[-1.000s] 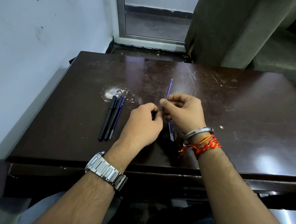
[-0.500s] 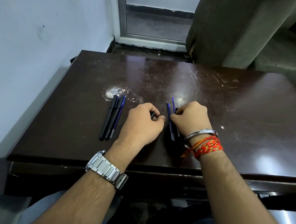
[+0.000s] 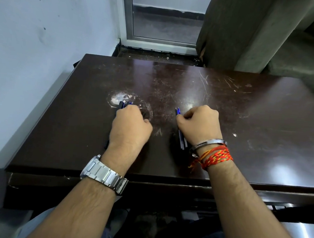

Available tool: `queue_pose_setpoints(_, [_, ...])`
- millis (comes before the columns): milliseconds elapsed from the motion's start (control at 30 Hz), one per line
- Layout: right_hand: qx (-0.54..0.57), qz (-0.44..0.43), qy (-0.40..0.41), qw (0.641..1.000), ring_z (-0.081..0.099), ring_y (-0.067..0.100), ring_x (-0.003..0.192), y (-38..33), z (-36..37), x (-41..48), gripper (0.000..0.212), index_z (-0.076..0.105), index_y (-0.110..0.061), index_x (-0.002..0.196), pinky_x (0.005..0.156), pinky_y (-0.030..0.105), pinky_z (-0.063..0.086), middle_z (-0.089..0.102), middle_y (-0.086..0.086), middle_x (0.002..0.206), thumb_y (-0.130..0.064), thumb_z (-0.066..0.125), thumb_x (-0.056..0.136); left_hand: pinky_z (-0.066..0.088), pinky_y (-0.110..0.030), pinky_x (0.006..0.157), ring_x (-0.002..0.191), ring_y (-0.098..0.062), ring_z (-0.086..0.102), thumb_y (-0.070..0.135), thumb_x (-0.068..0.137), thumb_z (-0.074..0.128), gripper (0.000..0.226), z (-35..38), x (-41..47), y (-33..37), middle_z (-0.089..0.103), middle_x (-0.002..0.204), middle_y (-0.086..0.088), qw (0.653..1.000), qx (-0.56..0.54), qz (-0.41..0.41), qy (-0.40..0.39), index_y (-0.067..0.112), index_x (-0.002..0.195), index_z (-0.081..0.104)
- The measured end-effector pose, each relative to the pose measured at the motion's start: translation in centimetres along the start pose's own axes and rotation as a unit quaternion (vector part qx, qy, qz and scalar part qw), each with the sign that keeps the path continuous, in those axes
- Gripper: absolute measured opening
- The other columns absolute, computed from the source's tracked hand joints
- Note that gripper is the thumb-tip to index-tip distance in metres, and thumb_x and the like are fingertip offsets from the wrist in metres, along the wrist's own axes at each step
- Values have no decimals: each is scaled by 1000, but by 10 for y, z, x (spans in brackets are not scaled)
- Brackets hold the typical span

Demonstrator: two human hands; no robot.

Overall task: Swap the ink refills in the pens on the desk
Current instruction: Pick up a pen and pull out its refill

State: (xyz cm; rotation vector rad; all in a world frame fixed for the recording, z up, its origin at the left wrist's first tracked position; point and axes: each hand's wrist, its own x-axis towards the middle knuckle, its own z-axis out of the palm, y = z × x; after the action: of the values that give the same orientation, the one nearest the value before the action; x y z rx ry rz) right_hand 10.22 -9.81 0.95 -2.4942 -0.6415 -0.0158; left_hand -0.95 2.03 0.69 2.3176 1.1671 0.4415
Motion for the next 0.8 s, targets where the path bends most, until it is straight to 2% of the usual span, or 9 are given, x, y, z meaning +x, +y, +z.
queue_pose_setpoints(100, [24, -11, 9, 1000, 64, 28, 76, -2, 0, -2, 27, 72, -8, 68, 73, 32, 55, 68, 9, 68, -30, 62, 79, 40, -32, 56, 57, -22, 48, 20, 85, 68, 34, -6, 7, -8, 47, 65, -2, 998, 43, -37, -3, 17, 65, 41])
queue_pose_setpoints(267, [37, -9, -17, 999, 66, 24, 78, -4, 3, -2, 25, 72, -11, 73, 76, 33, 57, 69, 7, 73, -34, 64, 81, 42, -34, 60, 69, -28, 51, 22, 84, 71, 22, -12, 14, -15, 60, 87, -13, 996, 61, -63, -12, 10, 83, 52])
queue_pose_setpoints(367, [44, -8, -23, 999, 65, 25, 83, -4, 4, -3, 24, 72, -12, 73, 78, 34, 57, 69, 7, 74, -33, 64, 82, 42, -35, 58, 67, -25, 50, 22, 85, 72, 23, -13, 16, -16, 55, 83, -11, 995, 65, -76, -18, 8, 95, 57])
queue_pose_setpoints(467, [45, -10, -18, 999, 64, 26, 85, -6, 5, -4, 24, 72, -13, 71, 79, 32, 54, 69, 5, 71, -33, 64, 81, 41, -35, 57, 66, -27, 51, 18, 85, 70, 21, -12, 18, -19, 55, 82, -12, 995, 60, -76, -7, 8, 86, 52])
queue_pose_setpoints(633, [60, -16, -9, 998, 65, 24, 78, -9, 6, -6, 22, 72, -14, 68, 76, 32, 56, 68, 4, 68, -31, 64, 80, 41, -34, 55, 69, -29, 56, 17, 84, 70, 19, -14, 19, -22, 64, 89, -14, 997, 42, -71, 9, 6, 95, 60])
queue_pose_setpoints(800, [70, -19, -15, 997, 65, 27, 83, -9, 7, -8, 22, 73, -13, 69, 78, 38, 57, 69, 4, 70, -31, 65, 79, 40, -33, 54, 69, -27, 51, 15, 85, 69, 16, -14, 18, -21, 60, 91, -14, 995, 62, -81, -6, 9, 94, 57])
